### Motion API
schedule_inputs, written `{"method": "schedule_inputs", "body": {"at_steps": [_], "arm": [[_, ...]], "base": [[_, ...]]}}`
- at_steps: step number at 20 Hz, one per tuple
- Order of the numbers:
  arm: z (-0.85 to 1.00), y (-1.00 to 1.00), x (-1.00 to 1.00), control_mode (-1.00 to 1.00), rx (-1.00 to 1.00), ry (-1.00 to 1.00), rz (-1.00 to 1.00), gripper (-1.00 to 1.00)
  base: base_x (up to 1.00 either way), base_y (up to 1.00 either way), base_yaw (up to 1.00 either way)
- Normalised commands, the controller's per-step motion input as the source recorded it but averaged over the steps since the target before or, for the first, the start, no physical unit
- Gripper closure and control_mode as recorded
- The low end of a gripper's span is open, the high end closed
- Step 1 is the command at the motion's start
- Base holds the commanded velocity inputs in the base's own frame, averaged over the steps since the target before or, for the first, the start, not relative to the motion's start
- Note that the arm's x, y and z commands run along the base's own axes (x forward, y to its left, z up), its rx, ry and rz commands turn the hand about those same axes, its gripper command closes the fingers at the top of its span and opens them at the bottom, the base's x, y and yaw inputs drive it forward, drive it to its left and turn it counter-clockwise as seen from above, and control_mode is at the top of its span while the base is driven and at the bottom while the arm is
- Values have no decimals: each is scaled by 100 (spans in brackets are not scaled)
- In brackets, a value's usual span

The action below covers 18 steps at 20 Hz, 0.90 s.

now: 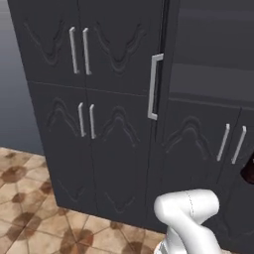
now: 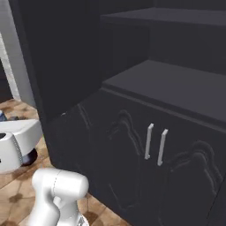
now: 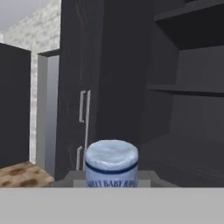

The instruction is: Take 2 condiments from the cabinet and move them on the counter near the stove.Make sure the condiments are lined up with each other, next to each other.

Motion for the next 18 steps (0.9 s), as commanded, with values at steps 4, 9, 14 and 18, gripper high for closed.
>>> {"method": "schedule_inputs", "body": {"at_steps": [4,9,14,18], "arm": [[0,0,0,100,0,0,0,100],[0,0,0,100,0,0,0,100],[0,0,0,100,0,0,0,100],[0,0,0,100,0,0,0,100]], "base": [[-17,58,41],[-23,70,37],[-32,78,33],[-34,81,33]]}}
